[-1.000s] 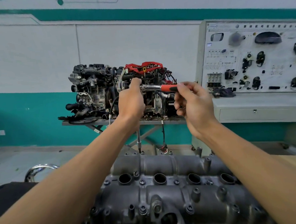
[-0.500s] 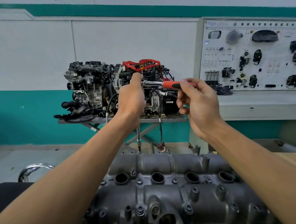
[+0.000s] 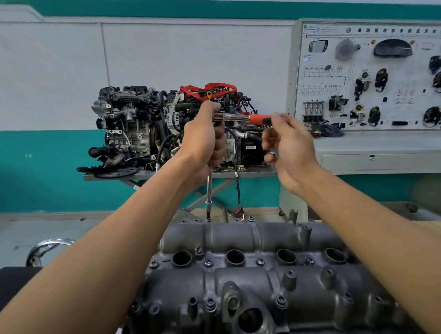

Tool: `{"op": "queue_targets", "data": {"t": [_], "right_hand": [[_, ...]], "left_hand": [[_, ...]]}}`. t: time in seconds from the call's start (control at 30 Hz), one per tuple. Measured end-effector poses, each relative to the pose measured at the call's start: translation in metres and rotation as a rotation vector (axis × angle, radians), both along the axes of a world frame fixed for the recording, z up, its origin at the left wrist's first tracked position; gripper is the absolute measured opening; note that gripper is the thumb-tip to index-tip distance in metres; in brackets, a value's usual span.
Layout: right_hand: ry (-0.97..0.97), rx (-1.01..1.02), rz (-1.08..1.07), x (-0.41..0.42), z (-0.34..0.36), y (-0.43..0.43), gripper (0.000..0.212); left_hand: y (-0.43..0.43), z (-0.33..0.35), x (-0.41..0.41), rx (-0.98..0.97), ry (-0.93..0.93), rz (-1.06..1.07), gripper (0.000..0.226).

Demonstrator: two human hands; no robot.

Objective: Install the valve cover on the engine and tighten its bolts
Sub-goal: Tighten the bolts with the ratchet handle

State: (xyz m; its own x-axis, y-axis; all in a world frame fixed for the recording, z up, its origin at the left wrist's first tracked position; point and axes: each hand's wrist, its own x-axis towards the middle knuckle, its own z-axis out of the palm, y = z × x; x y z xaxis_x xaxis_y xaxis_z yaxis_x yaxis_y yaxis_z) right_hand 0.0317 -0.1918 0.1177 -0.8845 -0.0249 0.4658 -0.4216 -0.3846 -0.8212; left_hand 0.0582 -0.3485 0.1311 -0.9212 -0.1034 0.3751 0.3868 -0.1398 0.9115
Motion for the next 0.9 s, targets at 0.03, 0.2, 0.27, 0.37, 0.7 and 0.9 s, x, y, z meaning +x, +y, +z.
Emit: {"op": "queue_targets", "data": {"t": [0.03, 0.2, 0.27, 0.37, 0.7, 0.9], "right_hand": [[-0.046, 0.026, 0.044, -0.011, 0.002, -0.001, 0.017], [-0.114, 0.033, 0.069, -0.03, 0.006, -0.006, 0.019], [-0.038, -0.038, -0.049, -0.019, -0.001, -0.006, 0.011], [0.137, -0.148, -0.235, 0.012, -0.012, -0.008, 0.011], [0.519, -0.172, -0.262, 0.086, -0.014, -0.051, 0.018], [0.077, -0.095, -0.335, 0.022, 0.007, -0.026, 0.028]], "left_hand": [[0.0, 0.001, 0.0, -0.027, -0.007, -0.072, 0.056], [0.0, 0.003, 0.0, -0.079, -0.039, -0.208, 0.055], [-0.001, 0.002, -0.002, -0.029, -0.045, -0.121, 0.054], [0.001, 0.001, -0.007, 0.022, -0.05, -0.008, 0.057], [-0.004, -0.001, -0.009, 0.091, 0.009, 0.077, 0.05], [-0.005, -0.005, 0.001, 0.086, 0.032, 0.012, 0.06]]}}
